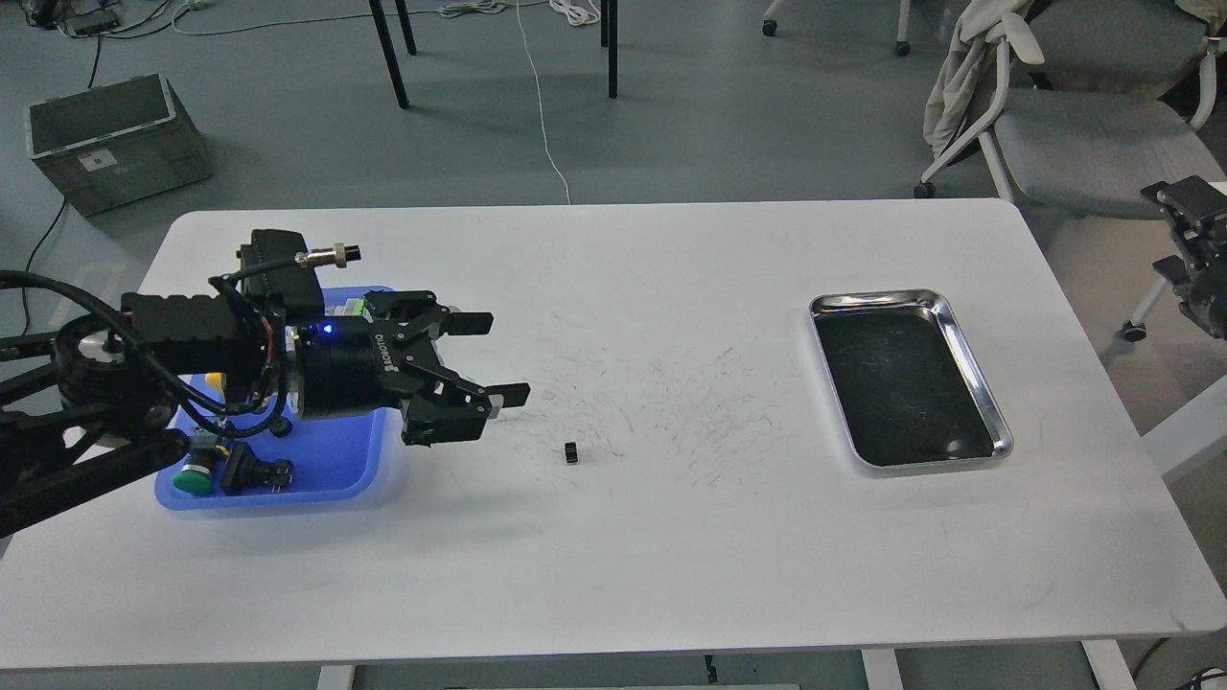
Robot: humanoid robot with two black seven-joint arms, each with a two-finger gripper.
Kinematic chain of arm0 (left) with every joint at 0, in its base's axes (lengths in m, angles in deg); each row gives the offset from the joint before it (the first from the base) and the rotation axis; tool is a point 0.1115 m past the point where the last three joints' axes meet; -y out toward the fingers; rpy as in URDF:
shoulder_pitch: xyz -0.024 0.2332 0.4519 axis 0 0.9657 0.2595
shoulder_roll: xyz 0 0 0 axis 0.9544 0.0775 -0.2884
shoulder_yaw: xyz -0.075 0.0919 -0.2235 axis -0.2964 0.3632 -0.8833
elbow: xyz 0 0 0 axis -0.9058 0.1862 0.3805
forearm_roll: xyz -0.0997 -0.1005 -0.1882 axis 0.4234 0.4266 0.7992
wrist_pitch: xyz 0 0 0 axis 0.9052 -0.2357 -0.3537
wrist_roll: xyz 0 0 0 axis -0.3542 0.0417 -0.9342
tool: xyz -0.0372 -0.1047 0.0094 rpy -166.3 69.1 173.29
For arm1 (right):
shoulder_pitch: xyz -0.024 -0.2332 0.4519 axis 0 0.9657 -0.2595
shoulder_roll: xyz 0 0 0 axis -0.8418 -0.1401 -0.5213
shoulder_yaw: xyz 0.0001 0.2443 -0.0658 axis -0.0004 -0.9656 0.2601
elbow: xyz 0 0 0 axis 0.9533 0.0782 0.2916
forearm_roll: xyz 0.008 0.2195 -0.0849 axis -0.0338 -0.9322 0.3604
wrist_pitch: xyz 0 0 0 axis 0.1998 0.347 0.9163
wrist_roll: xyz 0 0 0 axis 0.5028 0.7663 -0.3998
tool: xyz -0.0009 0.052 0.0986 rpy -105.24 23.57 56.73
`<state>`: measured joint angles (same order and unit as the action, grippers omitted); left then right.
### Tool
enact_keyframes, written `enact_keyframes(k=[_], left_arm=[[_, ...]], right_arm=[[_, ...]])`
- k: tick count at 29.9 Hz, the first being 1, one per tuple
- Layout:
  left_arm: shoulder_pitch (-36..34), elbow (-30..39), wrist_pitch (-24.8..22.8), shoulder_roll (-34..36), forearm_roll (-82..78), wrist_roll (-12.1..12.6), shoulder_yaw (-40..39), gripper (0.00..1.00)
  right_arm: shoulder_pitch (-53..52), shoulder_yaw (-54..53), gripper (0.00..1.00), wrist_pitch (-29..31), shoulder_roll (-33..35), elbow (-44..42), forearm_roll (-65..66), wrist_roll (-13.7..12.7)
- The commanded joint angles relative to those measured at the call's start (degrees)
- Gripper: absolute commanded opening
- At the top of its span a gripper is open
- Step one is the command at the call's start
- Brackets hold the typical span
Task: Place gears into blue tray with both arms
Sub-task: 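Reach the left gripper out over the blue tray toward the black part, then close the left gripper around the small black part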
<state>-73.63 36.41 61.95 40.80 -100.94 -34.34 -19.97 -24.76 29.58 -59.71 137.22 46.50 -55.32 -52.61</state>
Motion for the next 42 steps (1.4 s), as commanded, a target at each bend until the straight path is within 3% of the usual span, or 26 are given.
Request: enact_keyframes(k=[1, 10, 14, 21, 25, 42], left_arm=[[0.18, -0.53, -1.85, -1.72, 0.36, 0.01, 0.24, 0.98], [0.61, -4.46, -0.10, -7.43, -5.42, 0.01, 0.95, 0.97], [1.32, -10.53, 2.97, -12.25, -7.89, 0.01, 0.68, 0.94], [3.07, -15.01, 6.84, -16.75, -10.88, 0.01, 0.77, 0.91], [4.48, -19.15, 11.06, -19.56, -11.06, 0.01, 0.59, 0.84], [9.05, -28.82, 15.02, -26.15, -12.20, 0.01, 1.03, 0.82]], right_arm=[[-0.06, 0.10, 0.96, -0.52, 0.11, 0.11, 0.03, -0.01], [0.03, 0.63, 0.96, -0.69, 0.19, 0.02, 0.21, -0.01], [0.03, 0.72, 0.96, -0.69, 0.28, -0.07, 0.38, -0.01], [-0.41, 0.81, 0.96, -0.78, 1.16, -0.07, 0.56, -0.10], [-0.41, 0.81, 0.96, -0.78, 1.16, -0.16, 0.56, -0.10], [-0.93, 0.81, 0.96, -0.78, 1.07, -0.69, 1.53, -0.10]])
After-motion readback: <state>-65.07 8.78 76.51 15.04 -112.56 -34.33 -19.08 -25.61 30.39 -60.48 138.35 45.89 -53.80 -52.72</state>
